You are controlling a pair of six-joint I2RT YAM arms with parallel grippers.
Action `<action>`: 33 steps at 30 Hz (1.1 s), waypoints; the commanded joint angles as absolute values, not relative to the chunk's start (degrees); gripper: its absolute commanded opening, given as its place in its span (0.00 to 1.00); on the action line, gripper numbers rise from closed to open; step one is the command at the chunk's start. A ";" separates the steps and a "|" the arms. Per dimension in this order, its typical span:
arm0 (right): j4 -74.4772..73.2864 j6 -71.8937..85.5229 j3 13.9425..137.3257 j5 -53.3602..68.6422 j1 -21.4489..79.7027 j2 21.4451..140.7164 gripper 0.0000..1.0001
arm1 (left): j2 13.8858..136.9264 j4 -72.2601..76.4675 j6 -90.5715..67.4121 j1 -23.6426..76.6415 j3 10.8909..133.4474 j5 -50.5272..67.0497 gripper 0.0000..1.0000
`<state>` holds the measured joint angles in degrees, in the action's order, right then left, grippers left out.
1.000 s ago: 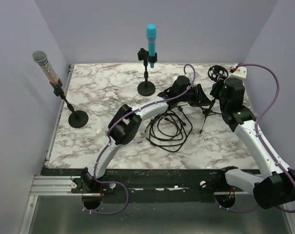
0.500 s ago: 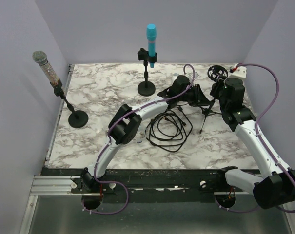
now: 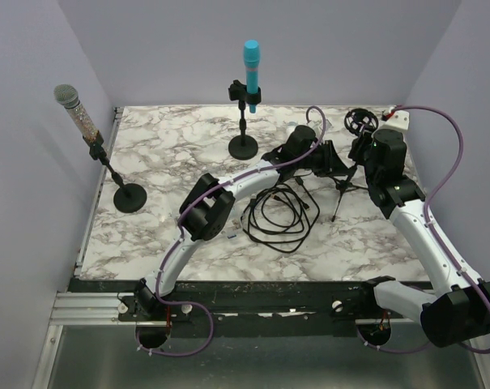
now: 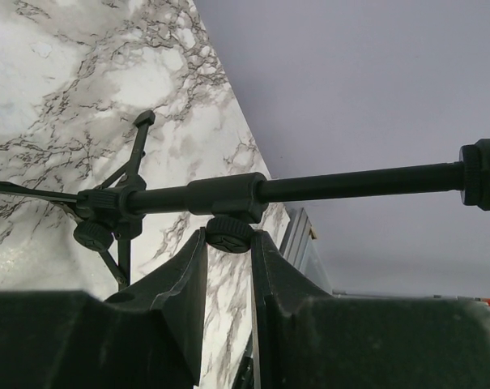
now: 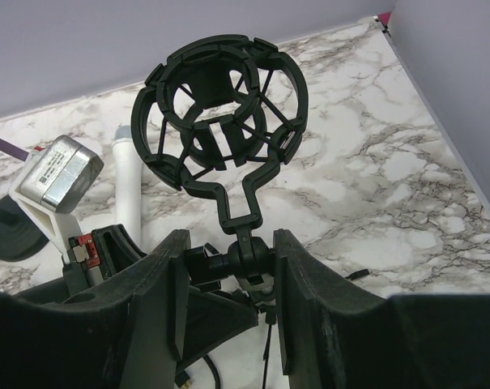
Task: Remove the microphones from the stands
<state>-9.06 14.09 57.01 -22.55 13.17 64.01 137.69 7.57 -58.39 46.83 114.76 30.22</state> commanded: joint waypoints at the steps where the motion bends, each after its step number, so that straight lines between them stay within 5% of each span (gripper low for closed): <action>1: -8.11 18.09 55.92 -18.06 13.36 64.50 0.01 | 135.08 4.60 -54.11 46.41 111.66 23.74 0.00; 24: -7.92 17.49 56.34 -16.32 13.36 66.24 0.01 | 132.93 8.08 -41.83 46.79 106.23 19.17 0.00; 29: -7.58 17.01 55.95 -15.57 13.36 66.24 0.01 | 134.76 3.37 -60.03 45.18 110.80 28.51 0.00; 33: -6.73 16.52 54.96 -15.86 13.38 66.02 0.01 | 136.50 24.58 -93.95 43.99 105.18 39.87 0.00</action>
<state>-6.59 13.28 57.01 -18.94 13.17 65.21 133.64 8.80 -59.70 46.19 109.14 28.05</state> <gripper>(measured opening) 0.451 0.231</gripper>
